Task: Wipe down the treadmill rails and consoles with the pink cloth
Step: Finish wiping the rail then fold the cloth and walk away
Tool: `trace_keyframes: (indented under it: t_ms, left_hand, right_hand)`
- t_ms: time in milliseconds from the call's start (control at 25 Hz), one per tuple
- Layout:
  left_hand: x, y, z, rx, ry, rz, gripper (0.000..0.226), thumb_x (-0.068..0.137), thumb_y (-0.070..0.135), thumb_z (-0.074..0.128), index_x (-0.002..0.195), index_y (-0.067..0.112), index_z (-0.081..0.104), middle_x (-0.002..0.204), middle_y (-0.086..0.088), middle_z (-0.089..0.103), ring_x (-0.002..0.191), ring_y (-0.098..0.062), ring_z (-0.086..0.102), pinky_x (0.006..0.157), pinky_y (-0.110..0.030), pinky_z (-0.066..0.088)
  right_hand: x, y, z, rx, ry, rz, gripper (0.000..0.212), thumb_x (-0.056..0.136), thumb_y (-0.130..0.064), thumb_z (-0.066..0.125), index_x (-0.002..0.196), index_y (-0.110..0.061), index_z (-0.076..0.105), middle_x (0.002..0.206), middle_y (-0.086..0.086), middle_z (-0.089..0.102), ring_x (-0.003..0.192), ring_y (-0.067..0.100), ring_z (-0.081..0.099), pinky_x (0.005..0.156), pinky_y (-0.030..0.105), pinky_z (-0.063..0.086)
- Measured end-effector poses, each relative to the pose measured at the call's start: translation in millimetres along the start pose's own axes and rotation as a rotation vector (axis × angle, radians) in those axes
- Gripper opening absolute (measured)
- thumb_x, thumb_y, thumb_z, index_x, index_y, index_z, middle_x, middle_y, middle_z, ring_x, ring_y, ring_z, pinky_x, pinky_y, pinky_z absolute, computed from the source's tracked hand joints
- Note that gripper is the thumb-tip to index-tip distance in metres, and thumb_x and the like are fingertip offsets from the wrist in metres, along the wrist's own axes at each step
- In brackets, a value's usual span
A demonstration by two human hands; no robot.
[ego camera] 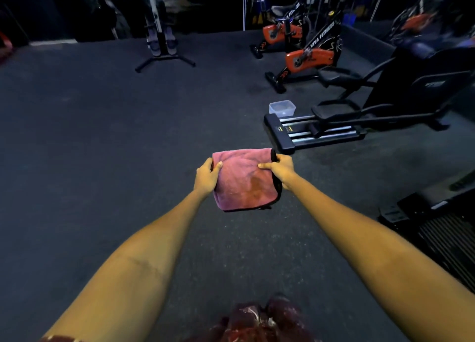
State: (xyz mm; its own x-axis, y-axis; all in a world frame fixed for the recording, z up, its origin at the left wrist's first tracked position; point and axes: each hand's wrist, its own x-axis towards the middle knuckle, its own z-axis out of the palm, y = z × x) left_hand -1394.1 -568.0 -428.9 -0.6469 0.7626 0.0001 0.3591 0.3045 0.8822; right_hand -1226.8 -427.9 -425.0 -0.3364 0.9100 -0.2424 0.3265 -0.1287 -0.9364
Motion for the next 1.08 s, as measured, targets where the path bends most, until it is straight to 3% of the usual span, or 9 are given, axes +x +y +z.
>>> trace_keyframes:
  t_ms: [520, 680, 840, 1080]
  left_hand:
    - [393.5, 41.7, 92.0, -0.082, -0.007, -0.035, 0.016, 0.093, 0.019, 0.053, 0.087, 0.005, 0.055, 0.084, -0.002, 0.056, 0.079, -0.014, 0.048, 0.067, -0.025, 0.038]
    - [504.8, 47.2, 103.6, -0.093, 0.04, -0.073, 0.013, 0.094, 0.019, 0.053, 0.089, 0.007, 0.055, 0.085, -0.001, 0.056, 0.08, -0.014, 0.049, 0.058, -0.015, 0.039]
    - [636.9, 30.4, 126.4, -0.077, 0.046, -0.083, 0.012, 0.093, 0.018, 0.054, 0.089, 0.007, 0.054, 0.09, -0.007, 0.057, 0.083, -0.017, 0.049, 0.07, -0.026, 0.039]
    - [814.8, 48.8, 165.8, -0.14, -0.052, -0.109, 0.012, 0.093, 0.016, 0.054, 0.096, 0.005, 0.058, 0.094, -0.006, 0.058, 0.087, -0.017, 0.051, 0.074, -0.024, 0.038]
  right_hand:
    - [403.2, -104.3, 10.0, -0.026, -0.104, -0.022, 0.033, 0.064, -0.009, 0.083, 0.093, -0.007, 0.069, 0.1, 0.012, 0.07, 0.087, 0.024, 0.066, 0.084, 0.04, 0.055]
    - [518.5, -142.1, 32.1, -0.056, -0.153, -0.032, 0.032, 0.064, -0.009, 0.083, 0.092, -0.009, 0.069, 0.099, 0.011, 0.07, 0.092, 0.026, 0.067, 0.085, 0.041, 0.055]
    - [641.3, -160.3, 59.8, -0.061, -0.136, -0.042, 0.03, 0.063, -0.01, 0.084, 0.087, -0.012, 0.067, 0.095, 0.009, 0.07, 0.093, 0.028, 0.066, 0.085, 0.042, 0.054]
    - [802.0, -197.7, 71.2, -0.081, -0.001, 0.025, 0.035, 0.062, -0.008, 0.084, 0.093, -0.002, 0.069, 0.098, 0.016, 0.07, 0.081, 0.021, 0.063, 0.083, 0.04, 0.055]
